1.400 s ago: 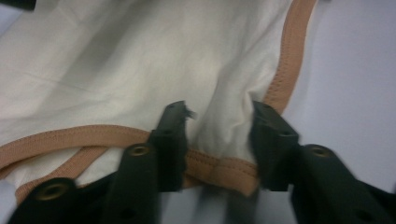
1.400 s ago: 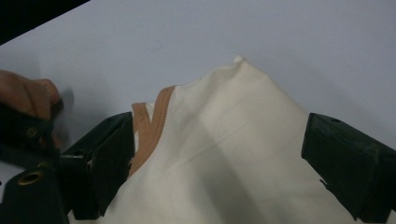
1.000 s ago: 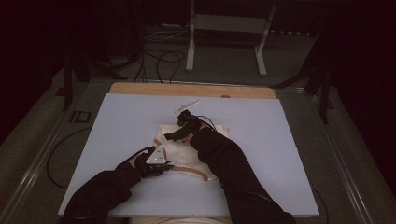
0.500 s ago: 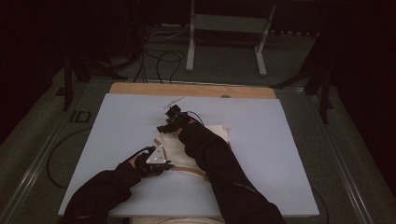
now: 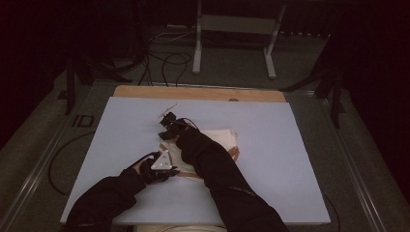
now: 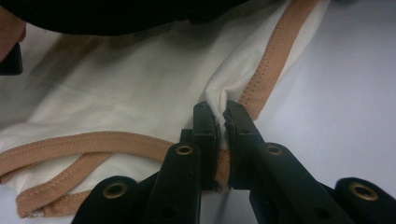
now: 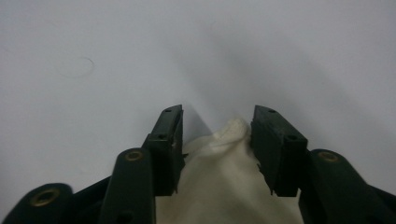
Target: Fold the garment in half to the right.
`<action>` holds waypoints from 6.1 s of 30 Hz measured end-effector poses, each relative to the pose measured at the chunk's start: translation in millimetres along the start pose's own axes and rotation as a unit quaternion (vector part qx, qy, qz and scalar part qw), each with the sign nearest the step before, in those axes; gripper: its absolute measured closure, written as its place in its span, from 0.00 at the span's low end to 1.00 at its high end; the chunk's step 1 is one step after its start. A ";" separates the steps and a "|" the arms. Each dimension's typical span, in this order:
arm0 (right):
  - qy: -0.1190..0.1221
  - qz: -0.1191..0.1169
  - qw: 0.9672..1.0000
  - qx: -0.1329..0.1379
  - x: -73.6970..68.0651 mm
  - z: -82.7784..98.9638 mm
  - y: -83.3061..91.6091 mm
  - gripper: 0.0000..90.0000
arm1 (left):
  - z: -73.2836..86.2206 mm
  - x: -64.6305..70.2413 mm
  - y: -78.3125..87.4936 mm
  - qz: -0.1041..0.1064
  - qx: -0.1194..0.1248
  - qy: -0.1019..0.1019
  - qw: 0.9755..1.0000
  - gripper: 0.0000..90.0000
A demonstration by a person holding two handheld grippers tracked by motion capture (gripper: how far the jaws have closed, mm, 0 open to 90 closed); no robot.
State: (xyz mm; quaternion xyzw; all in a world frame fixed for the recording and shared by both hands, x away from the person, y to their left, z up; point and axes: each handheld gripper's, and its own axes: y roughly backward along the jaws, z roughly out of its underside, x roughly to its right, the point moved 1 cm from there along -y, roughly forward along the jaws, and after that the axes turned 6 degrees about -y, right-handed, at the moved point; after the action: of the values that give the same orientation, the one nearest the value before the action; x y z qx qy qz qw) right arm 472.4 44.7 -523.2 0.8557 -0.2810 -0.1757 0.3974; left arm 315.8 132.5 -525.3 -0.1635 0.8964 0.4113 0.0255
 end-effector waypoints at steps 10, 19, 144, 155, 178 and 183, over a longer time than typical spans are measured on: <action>0.030 0.031 0.999 -0.004 -3.2 1.2 1.9 0.91 | -0.4 0.2 -0.4 -0.001 0.000 0.004 1.000 0.95; 0.028 0.020 0.999 -0.006 1.1 -1.3 7.9 0.99 | -2.6 -0.7 0.6 -0.004 0.002 0.010 1.000 0.96; -0.103 0.043 0.987 0.118 118.5 123.1 158.3 0.98 | -142.8 18.6 -71.1 0.105 -0.047 -0.118 0.986 0.95; -0.124 0.039 0.985 0.113 126.9 136.7 158.6 0.97 | -145.5 20.5 -83.8 0.116 -0.054 -0.113 0.985 0.95; -0.121 0.032 0.987 0.104 120.7 129.0 166.8 0.51 | -135.0 8.1 -48.7 0.105 0.019 -0.035 0.994 0.09; -0.113 0.027 0.989 0.089 111.4 129.2 166.0 0.51 | -121.3 7.1 -32.7 0.096 0.036 -0.014 0.995 0.01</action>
State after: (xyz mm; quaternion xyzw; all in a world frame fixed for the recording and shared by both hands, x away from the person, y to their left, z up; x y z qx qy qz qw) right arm 435.0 -186.9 -482.8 0.8546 -0.3616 -0.2347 0.2896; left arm 330.1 20.3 -470.4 -0.0700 0.9219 0.3811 0.0047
